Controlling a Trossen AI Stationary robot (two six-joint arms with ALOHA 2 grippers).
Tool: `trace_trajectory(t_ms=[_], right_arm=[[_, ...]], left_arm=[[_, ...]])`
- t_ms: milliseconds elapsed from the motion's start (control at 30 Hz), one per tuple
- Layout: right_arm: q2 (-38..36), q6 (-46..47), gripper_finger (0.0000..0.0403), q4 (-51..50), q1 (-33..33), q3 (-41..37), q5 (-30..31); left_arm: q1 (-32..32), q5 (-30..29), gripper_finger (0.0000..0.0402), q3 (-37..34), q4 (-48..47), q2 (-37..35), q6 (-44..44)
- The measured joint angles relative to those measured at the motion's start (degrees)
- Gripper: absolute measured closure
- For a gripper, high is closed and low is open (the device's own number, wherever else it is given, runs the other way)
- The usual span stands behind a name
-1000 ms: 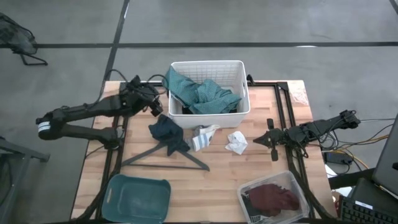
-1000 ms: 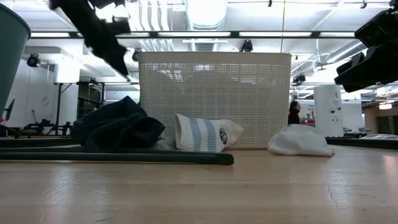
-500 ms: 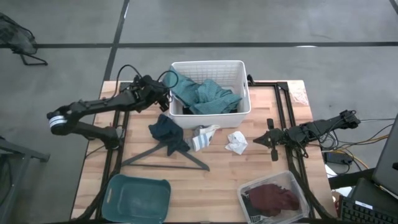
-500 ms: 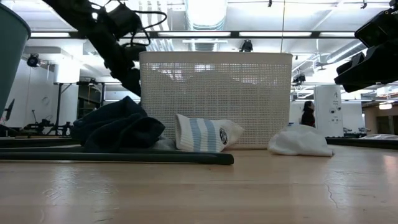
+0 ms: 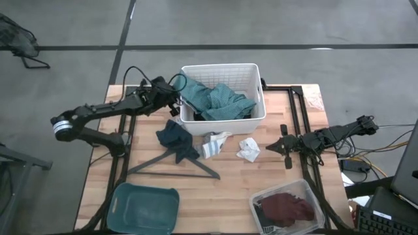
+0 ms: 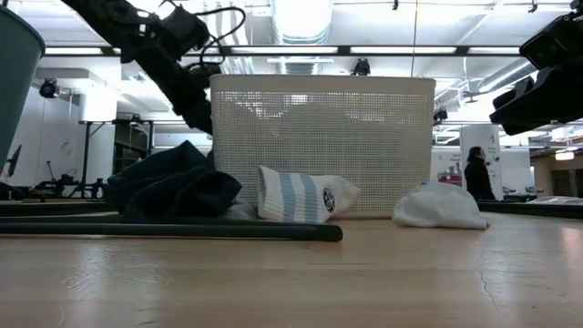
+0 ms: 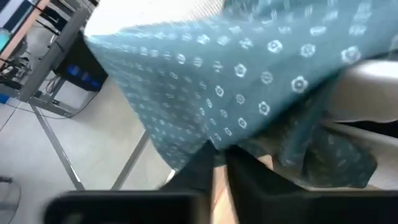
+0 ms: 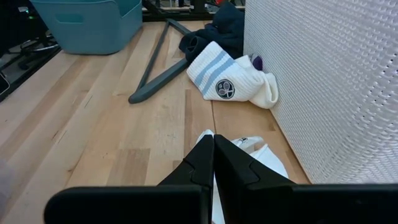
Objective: Pick & Place Cloths
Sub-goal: Put the blue polo into the white laundry bin
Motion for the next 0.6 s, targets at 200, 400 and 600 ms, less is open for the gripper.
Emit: trace_trajectory(t_ms=[200,400,600], right_arm=[[0.0,0.0,0.0394,0.0,0.0,0.0,0.0],[0.0,0.0,0.0394,0.0,0.0,0.0,0.0],[0.0,0.0,0.0394,0.0,0.0,0.0,0.0]], left_arm=[[0.0,4.6,0.0397,0.1,0.1,-5.8,-0.1],[0.0,8.2,0.0399,0.1,-0.1,-13.7,-0.7],[0.0,16.5,0.0400,3.0,2.2,-17.1,-4.9]])
